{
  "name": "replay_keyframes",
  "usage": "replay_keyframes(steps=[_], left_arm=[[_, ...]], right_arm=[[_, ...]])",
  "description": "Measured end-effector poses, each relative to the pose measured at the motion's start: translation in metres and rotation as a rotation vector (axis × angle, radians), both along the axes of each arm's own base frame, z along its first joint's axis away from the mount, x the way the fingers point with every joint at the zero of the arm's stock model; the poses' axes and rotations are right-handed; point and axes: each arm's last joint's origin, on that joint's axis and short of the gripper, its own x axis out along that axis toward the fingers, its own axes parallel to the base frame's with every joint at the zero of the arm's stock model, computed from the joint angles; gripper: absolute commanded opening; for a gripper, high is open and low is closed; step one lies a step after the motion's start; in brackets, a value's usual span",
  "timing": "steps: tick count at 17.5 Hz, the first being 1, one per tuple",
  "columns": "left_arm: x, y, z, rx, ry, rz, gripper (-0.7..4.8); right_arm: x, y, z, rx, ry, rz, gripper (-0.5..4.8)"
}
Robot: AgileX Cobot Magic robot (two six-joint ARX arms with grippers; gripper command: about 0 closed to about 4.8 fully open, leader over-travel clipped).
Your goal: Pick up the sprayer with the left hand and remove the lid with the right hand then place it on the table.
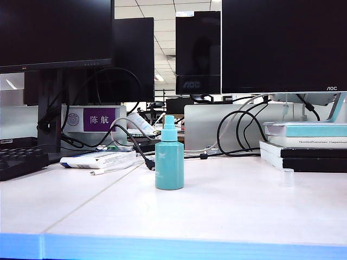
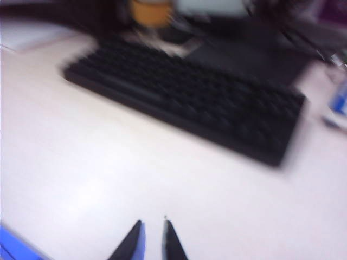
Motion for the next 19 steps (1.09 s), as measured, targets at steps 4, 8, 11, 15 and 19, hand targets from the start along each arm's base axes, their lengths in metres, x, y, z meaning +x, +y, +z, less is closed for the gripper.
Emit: replay_keyframes(steps=[4, 8, 11, 15, 19], left_arm=[[0.005, -0.001, -0.011, -0.015, -0.007, -0.064, 0.57], [0.010, -0.009, -0.015, -0.067, -0.072, -0.337, 0.57], [0.010, -0.008, -0.015, -0.061, -0.075, -0.312, 0.57], [0.010, -0.008, -0.015, -0.061, -0.075, -0.310, 0.57], [0.010, -0.008, -0.015, -0.061, -0.075, -0.310, 0.57]], right_arm=[[-0.001, 0.000, -0.001, 0.000, 0.005, 0.009, -0.01], [0.000, -0.008, -0.001, 0.007, 0.004, -0.029, -0.01], [0.001, -0.026, -0.001, 0.008, 0.004, -0.222, -0.01], [0.000, -0.031, 0.003, 0.019, -0.030, -0.172, -0.01], [0.000, -0.028, 0.000, 0.020, -0.002, -0.154, -0.01]])
